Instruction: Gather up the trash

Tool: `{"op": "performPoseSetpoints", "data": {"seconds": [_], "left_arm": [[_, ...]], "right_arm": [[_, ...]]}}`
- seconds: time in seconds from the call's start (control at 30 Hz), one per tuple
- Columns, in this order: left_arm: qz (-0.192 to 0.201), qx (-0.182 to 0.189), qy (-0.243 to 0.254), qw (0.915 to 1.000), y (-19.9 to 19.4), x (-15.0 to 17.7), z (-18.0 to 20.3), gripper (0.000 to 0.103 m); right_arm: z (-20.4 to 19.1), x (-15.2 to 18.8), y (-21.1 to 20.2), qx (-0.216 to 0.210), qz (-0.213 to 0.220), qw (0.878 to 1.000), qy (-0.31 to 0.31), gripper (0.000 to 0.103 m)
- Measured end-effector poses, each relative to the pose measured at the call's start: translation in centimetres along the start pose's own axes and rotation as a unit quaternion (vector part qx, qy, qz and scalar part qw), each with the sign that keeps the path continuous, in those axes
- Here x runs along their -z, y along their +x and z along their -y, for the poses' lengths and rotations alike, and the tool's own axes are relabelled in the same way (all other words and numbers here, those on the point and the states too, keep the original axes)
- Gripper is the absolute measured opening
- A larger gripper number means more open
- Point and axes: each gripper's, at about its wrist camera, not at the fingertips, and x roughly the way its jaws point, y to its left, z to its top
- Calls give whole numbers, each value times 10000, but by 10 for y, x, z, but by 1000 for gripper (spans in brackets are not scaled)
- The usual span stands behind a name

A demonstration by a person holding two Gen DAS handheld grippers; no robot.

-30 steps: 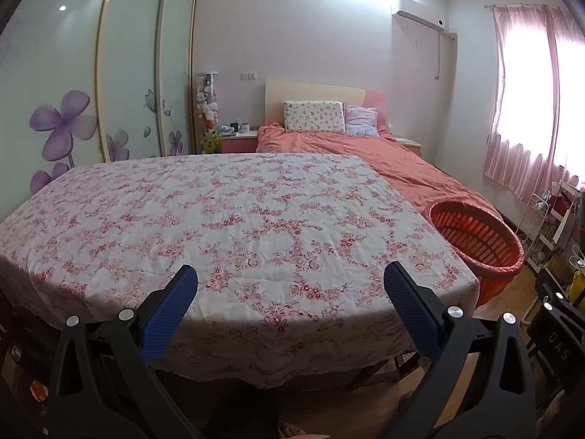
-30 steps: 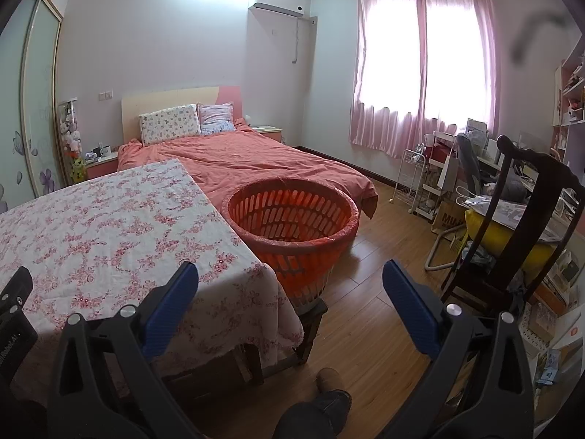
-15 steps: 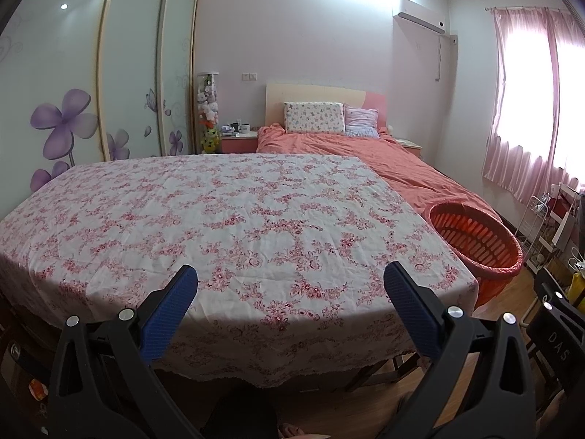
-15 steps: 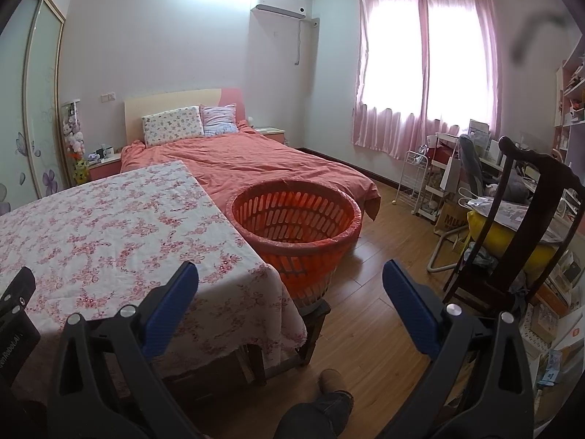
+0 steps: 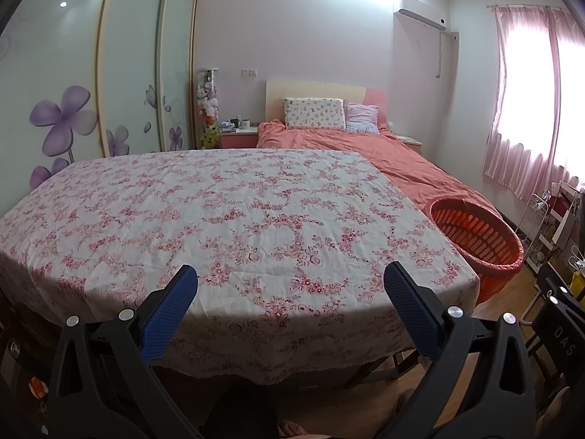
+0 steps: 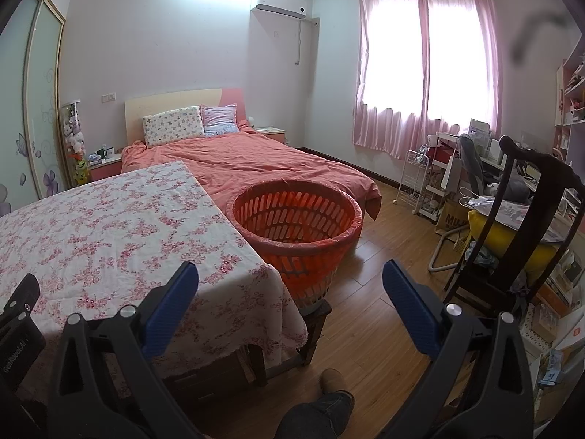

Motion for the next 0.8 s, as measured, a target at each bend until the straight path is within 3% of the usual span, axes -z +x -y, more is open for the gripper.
{"op": "performPoseSetpoints", "data": {"seconds": [0.8], "left_arm": [[-19,2,1,10000,1,2,0,100]], "right_arm": [[3,-2,2,-61,-23,10000,38,99]]}}
